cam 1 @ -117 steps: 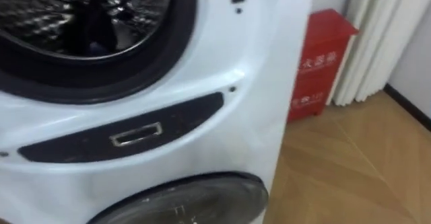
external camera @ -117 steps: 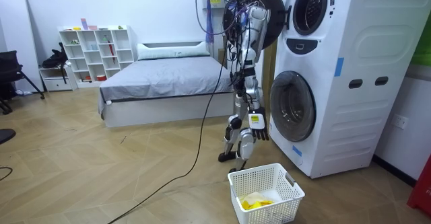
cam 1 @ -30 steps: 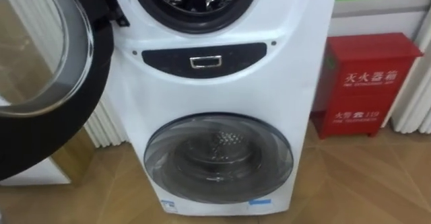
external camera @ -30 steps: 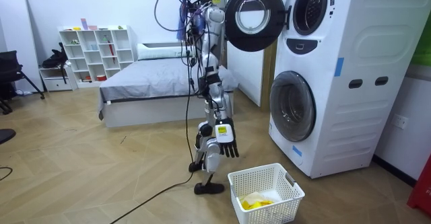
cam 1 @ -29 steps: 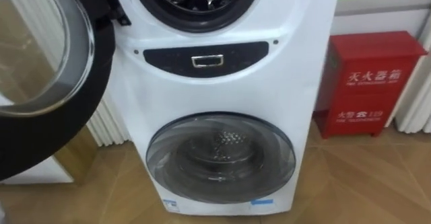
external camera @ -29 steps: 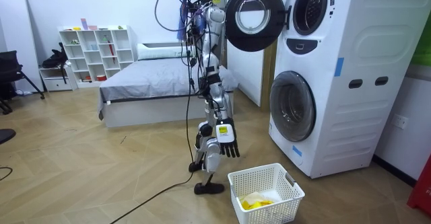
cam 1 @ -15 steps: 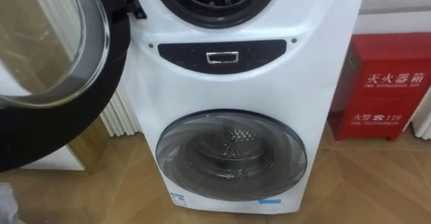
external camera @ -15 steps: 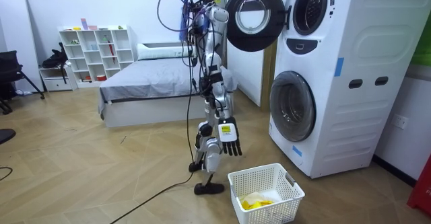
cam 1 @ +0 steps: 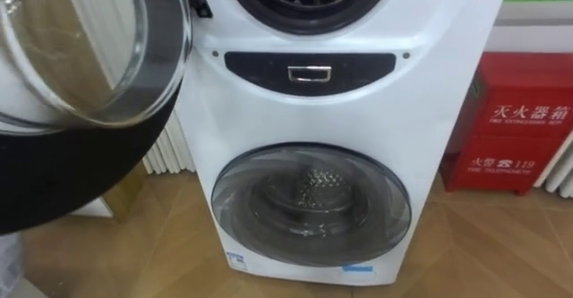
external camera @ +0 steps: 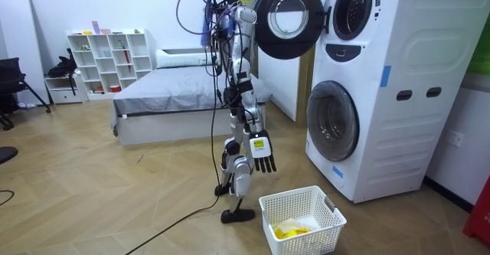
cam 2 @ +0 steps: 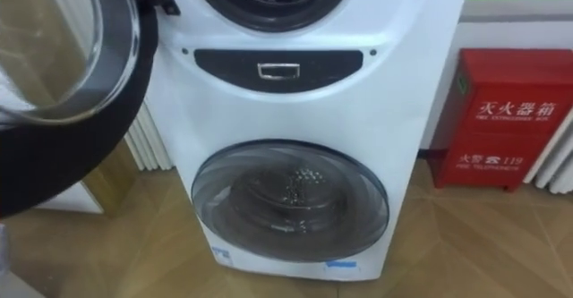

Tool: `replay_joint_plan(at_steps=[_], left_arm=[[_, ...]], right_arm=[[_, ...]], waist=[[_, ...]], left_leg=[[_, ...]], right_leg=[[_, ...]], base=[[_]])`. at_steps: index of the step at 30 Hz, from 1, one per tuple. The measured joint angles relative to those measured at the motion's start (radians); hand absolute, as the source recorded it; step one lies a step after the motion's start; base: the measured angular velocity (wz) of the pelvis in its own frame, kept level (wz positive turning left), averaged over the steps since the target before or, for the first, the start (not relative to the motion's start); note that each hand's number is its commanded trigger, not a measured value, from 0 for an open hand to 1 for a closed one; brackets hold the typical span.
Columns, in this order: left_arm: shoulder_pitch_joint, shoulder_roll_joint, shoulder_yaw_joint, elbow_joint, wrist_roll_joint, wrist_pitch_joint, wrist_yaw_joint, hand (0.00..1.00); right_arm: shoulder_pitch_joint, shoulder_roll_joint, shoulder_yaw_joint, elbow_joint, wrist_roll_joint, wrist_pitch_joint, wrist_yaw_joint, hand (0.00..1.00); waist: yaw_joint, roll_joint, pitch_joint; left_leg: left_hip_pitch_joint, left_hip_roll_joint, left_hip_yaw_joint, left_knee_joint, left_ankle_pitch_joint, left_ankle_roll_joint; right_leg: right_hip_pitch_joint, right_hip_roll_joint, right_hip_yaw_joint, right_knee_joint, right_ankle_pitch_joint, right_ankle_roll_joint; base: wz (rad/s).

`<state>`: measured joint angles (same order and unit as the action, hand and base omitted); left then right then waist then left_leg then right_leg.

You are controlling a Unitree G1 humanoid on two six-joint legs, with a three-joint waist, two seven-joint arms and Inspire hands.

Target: Pick clothes from washing machine

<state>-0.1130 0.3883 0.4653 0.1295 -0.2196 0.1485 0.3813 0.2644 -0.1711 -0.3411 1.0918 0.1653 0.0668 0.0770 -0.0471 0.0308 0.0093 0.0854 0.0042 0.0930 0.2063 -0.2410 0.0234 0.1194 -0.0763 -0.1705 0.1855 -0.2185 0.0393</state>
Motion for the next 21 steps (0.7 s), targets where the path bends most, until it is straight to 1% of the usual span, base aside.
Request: replay_joint_plan(at_steps=[1,2,3,4,5,6,7,8,9,10,11,12,13,14,15,16,17,18,19,21], left_arm=[[0.000,-0.016,-0.020,-0.003,0.009,0.002,-0.008,0.00],[0.002,-0.052,-0.056,-0.017,0.051,0.008,-0.021,0.00],[0.008,-0.080,-0.096,-0.042,0.107,0.024,-0.035,0.00],[0.019,-0.092,-0.115,-0.068,0.129,0.028,-0.050,0.00],[0.049,-0.108,-0.175,-0.131,0.159,0.032,-0.069,0.00],[0.060,-0.110,-0.206,-0.159,0.171,0.037,-0.070,0.00],[0.070,-0.110,-0.252,-0.205,0.204,0.053,-0.082,0.00],[0.070,-0.110,-0.282,-0.249,0.241,0.063,-0.100,0.00],[0.069,-0.109,-0.304,-0.297,0.269,0.066,-0.114,0.00],[0.066,-0.108,-0.315,-0.320,0.291,0.069,-0.121,0.00],[0.063,-0.101,-0.343,-0.349,0.315,0.072,-0.146,0.00],[0.063,-0.100,-0.372,-0.373,0.324,0.076,-0.176,0.00],[0.063,-0.101,-0.379,-0.382,0.326,0.079,-0.194,0.00],[0.063,-0.102,-0.403,-0.397,0.329,0.083,-0.232,0.00],[0.063,-0.102,-0.413,-0.407,0.328,0.083,-0.249,0.00],[0.060,-0.102,-0.436,-0.429,0.319,0.083,-0.286,0.00],[0.046,-0.102,-0.469,-0.448,0.313,0.083,-0.322,0.00],[0.025,-0.109,-0.494,-0.448,0.309,0.085,-0.337,0.00],[0.017,-0.110,-0.504,-0.448,0.309,0.085,-0.348,0.00],[-0.028,-0.109,-0.555,-0.448,0.308,0.084,-0.408,0.00]], right_arm=[[-0.003,0.000,0.005,0.000,0.001,-0.001,0.004,0.00],[-0.014,0.003,0.005,0.002,-0.002,-0.001,0.010,0.00],[-0.025,0.004,0.006,0.004,-0.023,-0.001,0.016,0.00],[-0.029,0.005,0.006,0.004,-0.034,-0.001,0.019,0.00],[-0.031,0.005,0.007,0.010,-0.052,-0.001,0.027,0.00],[-0.033,0.004,0.007,0.021,-0.053,-0.002,0.030,0.00],[-0.042,0.004,0.013,0.046,-0.053,-0.002,0.031,0.00],[-0.052,0.004,0.037,0.058,-0.054,-0.001,0.031,0.00],[-0.065,0.004,0.054,0.066,-0.060,-0.001,0.036,0.00],[-0.069,0.003,0.064,0.066,-0.061,-0.001,0.038,0.00],[-0.077,-0.002,0.078,0.059,-0.064,-0.001,0.039,0.00],[-0.078,-0.009,0.084,0.054,-0.068,-0.001,0.041,0.00],[-0.077,-0.009,0.085,0.051,-0.075,0.000,0.043,0.00],[-0.077,-0.010,0.085,0.050,-0.078,0.000,0.048,0.00],[-0.078,-0.011,0.087,0.046,-0.078,0.000,0.049,0.00],[-0.082,-0.016,0.106,0.039,-0.078,0.000,0.050,0.00],[-0.089,-0.020,0.130,0.037,-0.078,0.000,0.050,0.00],[-0.095,-0.020,0.150,0.036,-0.075,-0.001,0.047,0.00],[-0.100,-0.020,0.155,0.038,-0.074,-0.001,0.047,0.00],[-0.111,-0.022,0.172,0.040,-0.069,-0.001,0.044,0.00]], waist=[[-0.004,-0.003,-0.0002],[-0.017,-0.012,0.0008],[-0.031,-0.018,-0.0008],[-0.034,-0.019,-0.0014],[-0.034,-0.021,-0.0005],[-0.034,-0.021,-0.0005],[-0.035,-0.022,-0.0001],[-0.042,-0.020,0.0006],[-0.056,-0.017,0.0008],[-0.062,-0.014,0.0025],[-0.073,-0.009,0.0017],[-0.092,0.000,0.0047],[-0.098,0.004,0.0040],[-0.106,0.010,0.0000],[-0.110,0.013,-0.0018],[-0.114,0.016,-0.0036],[-0.120,0.017,-0.0042],[-0.132,0.015,-0.0044],[-0.137,0.015,-0.0041],[-0.139,0.015,-0.0041]], left_leg=[[-0.003,-0.001,0.000,0.001,0.002,0.002],[-0.010,-0.003,0.001,0.001,0.006,0.004],[-0.018,-0.004,0.000,0.000,0.010,0.006],[-0.022,-0.003,0.000,0.001,0.012,0.007],[-0.028,-0.001,0.001,0.000,0.015,0.009],[-0.031,-0.001,0.000,0.000,0.018,0.011],[-0.037,-0.002,0.000,-0.001,0.023,0.014],[-0.043,-0.003,0.001,-0.001,0.027,0.015],[-0.049,-0.002,0.006,0.000,0.027,0.016],[-0.051,-0.002,0.010,-0.001,0.027,0.016],[-0.057,-0.002,0.015,-0.003,0.027,0.017],[-0.057,-0.003,0.015,-0.004,0.029,0.019],[-0.057,-0.003,0.018,-0.004,0.029,0.020],[-0.057,-0.003,0.026,-0.008,0.029,0.020],[-0.057,-0.002,0.031,-0.011,0.030,0.020],[-0.056,0.000,0.040,-0.011,0.030,0.020],[-0.055,0.000,0.043,-0.010,0.030,0.020],[-0.056,-0.002,0.043,-0.010,0.029,0.019],[-0.056,-0.002,0.043,-0.010,0.029,0.019],[-0.051,-0.002,0.046,-0.011,0.030,0.019]], right_leg=[[-0.002,-0.001,0.000,0.000,0.002,0.003],[-0.008,-0.003,0.007,0.001,0.005,0.007],[-0.015,-0.004,0.008,0.001,0.012,0.009],[-0.020,-0.003,0.008,0.000,0.016,0.010],[-0.026,-0.002,0.007,-0.001,0.027,0.009],[-0.028,-0.002,0.007,-0.002,0.032,0.009],[-0.034,-0.002,0.009,-0.002,0.039,0.009],[-0.041,-0.003,0.013,-0.002,0.044,0.010],[-0.049,-0.003,0.015,-0.001,0.048,0.012],[-0.051,-0.004,0.015,-0.001,0.049,0.012],[-0.052,-0.004,0.015,-0.002,0.052,0.012],[-0.053,-0.004,0.014,-0.004,0.057,0.014],[-0.056,-0.005,0.014,-0.005,0.057,0.014],[-0.063,-0.004,0.017,-0.005,0.057,0.014],[-0.066,-0.004,0.019,-0.004,0.057,0.014],[-0.070,-0.002,0.025,-0.005,0.057,0.015],[-0.069,-0.002,0.030,-0.010,0.057,0.014],[-0.066,-0.002,0.032,-0.018,0.057,0.014],[-0.067,-0.002,0.033,-0.019,0.057,0.014],[-0.067,-0.001,0.046,-0.019,0.057,0.014]], base=[[0.07],[0.06],[0.00],[-0.04],[-0.04],[0.00],[0.03],[-0.09],[-0.16],[-0.22],[-0.11],[-0.09],[-0.09],[-0.16],[-0.24],[-0.23],[-0.18],[-0.07],[0.00],[-0.08]])
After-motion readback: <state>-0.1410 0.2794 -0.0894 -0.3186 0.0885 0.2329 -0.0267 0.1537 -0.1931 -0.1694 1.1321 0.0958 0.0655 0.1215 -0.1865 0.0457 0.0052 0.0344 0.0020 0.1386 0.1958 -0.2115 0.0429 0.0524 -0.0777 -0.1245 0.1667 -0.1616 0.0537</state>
